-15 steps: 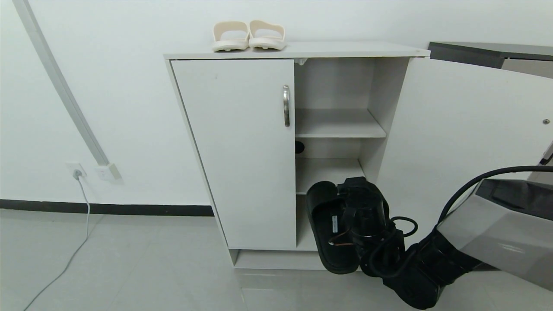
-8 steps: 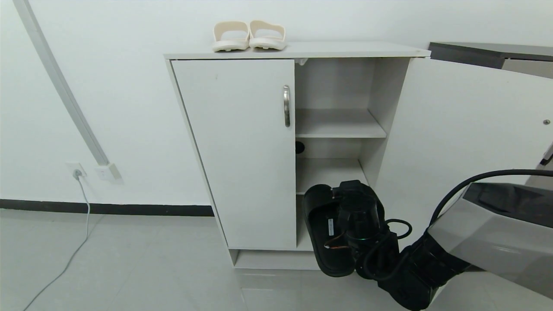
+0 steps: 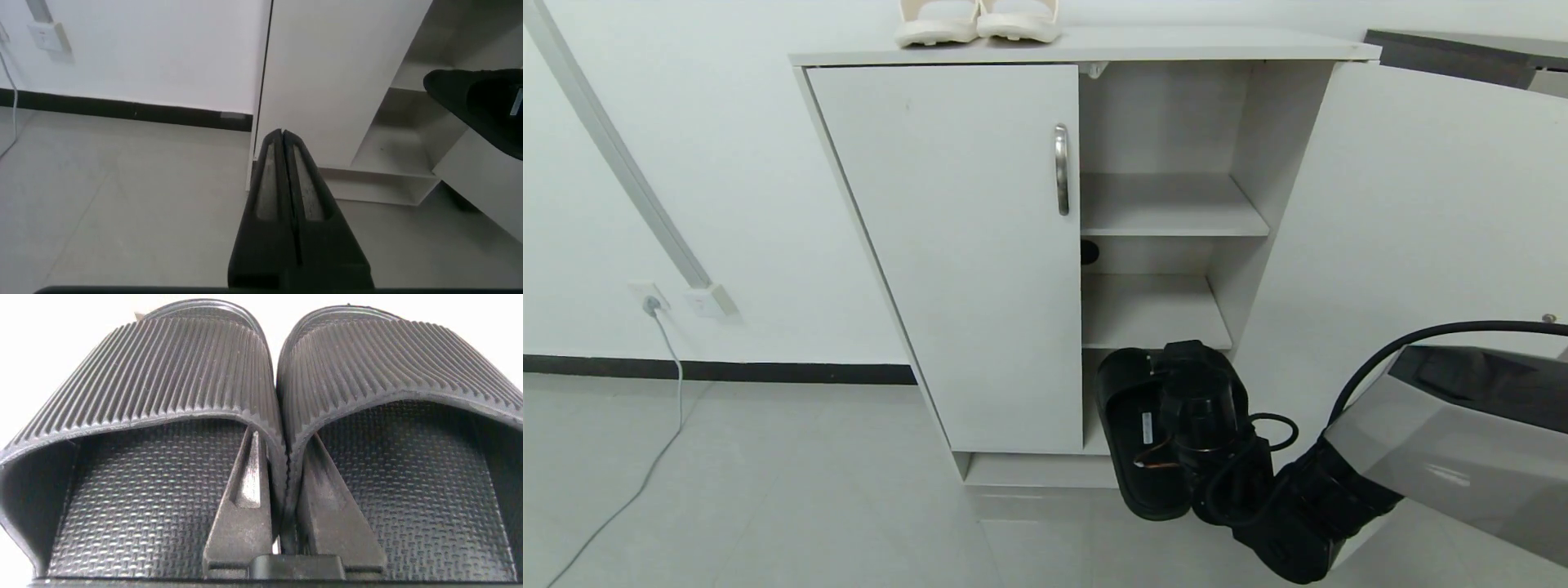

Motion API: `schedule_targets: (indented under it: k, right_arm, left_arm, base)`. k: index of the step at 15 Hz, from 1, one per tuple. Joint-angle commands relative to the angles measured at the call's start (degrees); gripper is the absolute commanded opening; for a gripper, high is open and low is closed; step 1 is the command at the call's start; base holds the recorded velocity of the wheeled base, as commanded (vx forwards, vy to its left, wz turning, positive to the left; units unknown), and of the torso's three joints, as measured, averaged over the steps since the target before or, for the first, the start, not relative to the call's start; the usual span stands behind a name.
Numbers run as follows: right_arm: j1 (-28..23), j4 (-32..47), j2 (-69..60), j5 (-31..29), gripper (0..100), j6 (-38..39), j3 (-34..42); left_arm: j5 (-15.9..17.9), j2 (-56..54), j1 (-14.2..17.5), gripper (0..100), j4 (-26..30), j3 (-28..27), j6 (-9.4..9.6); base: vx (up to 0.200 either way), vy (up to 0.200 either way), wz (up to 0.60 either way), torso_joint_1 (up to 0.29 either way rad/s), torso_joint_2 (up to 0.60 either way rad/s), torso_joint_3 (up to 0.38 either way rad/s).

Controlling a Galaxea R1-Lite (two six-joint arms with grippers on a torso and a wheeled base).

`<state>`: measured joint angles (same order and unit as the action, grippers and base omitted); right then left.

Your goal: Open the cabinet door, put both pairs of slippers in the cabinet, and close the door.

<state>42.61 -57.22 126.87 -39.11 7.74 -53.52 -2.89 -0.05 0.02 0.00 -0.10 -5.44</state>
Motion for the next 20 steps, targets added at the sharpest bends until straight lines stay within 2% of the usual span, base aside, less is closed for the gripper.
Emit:
schedule_targets:
  k: [1, 5, 9, 12, 19, 20]
  right_arm:
    - [0.11, -0.08, 0.05, 0.08, 0, -0.01, -0.18]
    - [0.11, -1.22, 0.66, -0.18, 0, 0.26, -0.80]
    - [0.02, -8.34, 2.24, -0.88, 0, -1.24, -0.36]
    - [-2.00, -12.74, 4.79, -0.79, 0, -1.68, -1.24]
    - [-3.32, -12.91, 4.70, -0.88, 0, -1.76, -1.85]
    - [-3.32, -12.91, 4.70, -0.88, 0, -1.76, -1.94]
  left_arm:
    - [-0.01, 0.05, 0.06, 0, 0.00, -0.08, -0.01]
    - [-0.01, 0.05, -0.02, 0, 0.00, 0.01, -0.01]
    - [-0.36, 0.05, 0.06, 0, 0.00, 0.01, -0.10]
    - [-0.27, 0.05, 0.06, 0, 0.00, 0.01, -0.10]
    - [-0.19, 0.14, -0.02, 0, 0.00, 0.01, -0.10]
    - [-0.10, 0.14, -0.02, 0, 0.00, -0.08, -0.01]
  base:
    - [0.000, 0.000, 0.00, 0.002, 0.00, -0.203]
    - [0.000, 0.000, 0.00, 0.004, 0.00, -0.196]
    - [0.000, 0.000, 0.00, 0.004, 0.00, -0.073]
    - [0.000, 0.000, 0.00, 0.000, 0.00, 0.000]
    - [0.000, 0.000, 0.00, 0.000, 0.00, 0.000]
    - [0.200, 0.000, 0.00, 0.007, 0.00, 0.002]
